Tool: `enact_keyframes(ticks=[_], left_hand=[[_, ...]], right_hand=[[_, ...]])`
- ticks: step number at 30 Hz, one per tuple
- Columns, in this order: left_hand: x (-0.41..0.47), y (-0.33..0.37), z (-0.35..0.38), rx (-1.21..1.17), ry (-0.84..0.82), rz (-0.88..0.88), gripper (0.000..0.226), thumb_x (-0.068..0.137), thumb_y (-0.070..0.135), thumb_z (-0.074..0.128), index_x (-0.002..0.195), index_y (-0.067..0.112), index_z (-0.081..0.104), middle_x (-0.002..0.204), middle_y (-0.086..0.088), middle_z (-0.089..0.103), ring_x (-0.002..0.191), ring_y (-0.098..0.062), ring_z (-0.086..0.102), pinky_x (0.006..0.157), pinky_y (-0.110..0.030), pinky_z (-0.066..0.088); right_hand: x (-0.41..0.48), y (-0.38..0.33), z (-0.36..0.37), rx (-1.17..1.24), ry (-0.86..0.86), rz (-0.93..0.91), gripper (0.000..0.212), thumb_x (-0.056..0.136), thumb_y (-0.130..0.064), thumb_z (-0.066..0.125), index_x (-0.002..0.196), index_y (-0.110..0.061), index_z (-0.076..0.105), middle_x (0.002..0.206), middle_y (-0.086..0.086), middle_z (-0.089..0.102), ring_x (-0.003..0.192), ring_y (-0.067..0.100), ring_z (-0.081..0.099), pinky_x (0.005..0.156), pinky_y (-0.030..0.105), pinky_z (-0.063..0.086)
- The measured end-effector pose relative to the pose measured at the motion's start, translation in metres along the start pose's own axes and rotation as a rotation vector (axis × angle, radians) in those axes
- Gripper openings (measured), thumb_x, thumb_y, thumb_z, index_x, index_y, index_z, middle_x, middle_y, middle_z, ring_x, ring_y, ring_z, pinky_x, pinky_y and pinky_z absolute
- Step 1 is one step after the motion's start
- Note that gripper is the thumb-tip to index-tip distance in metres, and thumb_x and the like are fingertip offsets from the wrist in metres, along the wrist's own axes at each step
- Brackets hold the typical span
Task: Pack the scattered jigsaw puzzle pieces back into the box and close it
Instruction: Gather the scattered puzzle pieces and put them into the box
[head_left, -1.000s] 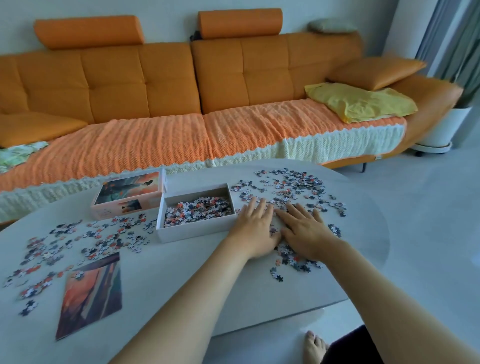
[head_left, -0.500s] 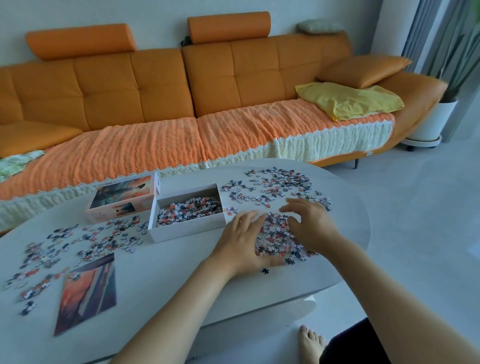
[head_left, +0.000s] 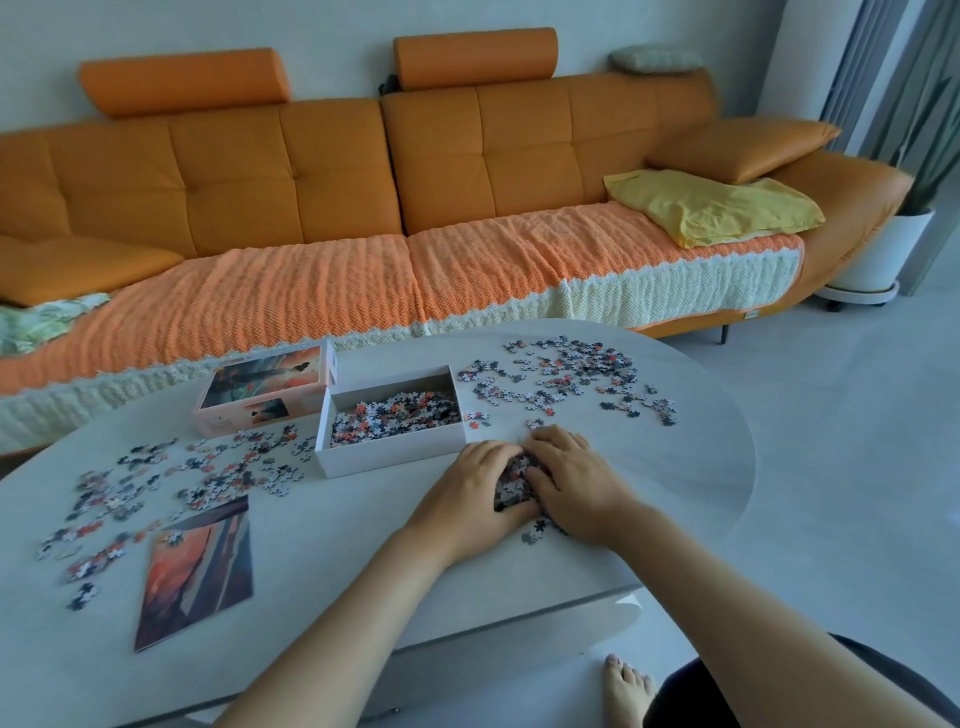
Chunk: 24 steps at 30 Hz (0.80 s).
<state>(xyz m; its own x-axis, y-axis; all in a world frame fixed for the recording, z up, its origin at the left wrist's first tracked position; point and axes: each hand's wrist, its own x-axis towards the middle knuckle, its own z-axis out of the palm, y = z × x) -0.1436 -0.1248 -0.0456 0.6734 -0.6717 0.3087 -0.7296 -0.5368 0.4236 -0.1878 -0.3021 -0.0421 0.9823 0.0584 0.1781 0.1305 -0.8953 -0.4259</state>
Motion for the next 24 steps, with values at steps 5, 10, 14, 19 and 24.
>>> enact_keyframes(ticks=[5,10,14,19,24], left_hand=[[-0.019,-0.009,-0.019,-0.002,0.089,0.012,0.056,0.087,0.048,0.058,0.135,0.021,0.046,0.134,0.01,0.047,0.125,-0.006,0.04,0.101,-0.022,0.038],[-0.018,-0.019,-0.042,0.143,0.296,0.036,0.034,0.091,0.027,0.055,0.124,0.018,0.058,0.124,0.006,0.056,0.118,-0.011,0.048,0.099,-0.031,0.043],[-0.011,-0.037,-0.053,0.418,0.163,-0.11,0.053,0.096,0.044,0.034,0.145,0.026,0.041,0.152,0.004,0.036,0.143,-0.019,0.024,0.117,-0.038,0.014],[-0.004,-0.058,-0.053,0.392,-0.061,-0.217,0.054,0.102,0.048,0.024,0.153,0.035,0.011,0.162,0.009,0.007,0.149,-0.013,-0.003,0.118,-0.035,-0.005],[0.001,-0.065,-0.054,0.355,-0.052,-0.255,0.052,0.103,0.044,0.025,0.153,0.036,0.016,0.161,0.009,0.013,0.148,-0.013,0.004,0.119,-0.037,0.001]], right_hand=[[0.008,-0.021,0.0,0.188,-0.012,-0.062,0.036,0.096,-0.023,0.046,0.131,-0.02,0.055,0.129,-0.002,0.053,0.12,0.014,0.048,0.103,0.023,0.034],[0.034,-0.025,-0.009,0.103,0.018,0.003,0.043,0.099,-0.027,0.041,0.141,-0.023,0.045,0.148,-0.004,0.042,0.136,0.016,0.037,0.111,0.032,0.028],[0.059,-0.029,-0.007,-0.021,-0.165,-0.021,0.055,0.099,-0.029,0.035,0.152,-0.021,0.025,0.16,-0.003,0.015,0.148,0.013,0.005,0.121,0.035,0.008],[0.085,-0.04,0.004,-0.052,-0.327,-0.031,0.057,0.099,-0.032,0.025,0.153,-0.022,0.013,0.162,0.003,0.002,0.148,0.013,-0.004,0.121,0.037,0.005],[0.088,-0.047,0.002,-0.006,-0.332,0.002,0.04,0.099,-0.026,0.028,0.136,-0.014,0.039,0.144,0.013,0.042,0.136,0.026,0.035,0.112,0.043,0.029]])
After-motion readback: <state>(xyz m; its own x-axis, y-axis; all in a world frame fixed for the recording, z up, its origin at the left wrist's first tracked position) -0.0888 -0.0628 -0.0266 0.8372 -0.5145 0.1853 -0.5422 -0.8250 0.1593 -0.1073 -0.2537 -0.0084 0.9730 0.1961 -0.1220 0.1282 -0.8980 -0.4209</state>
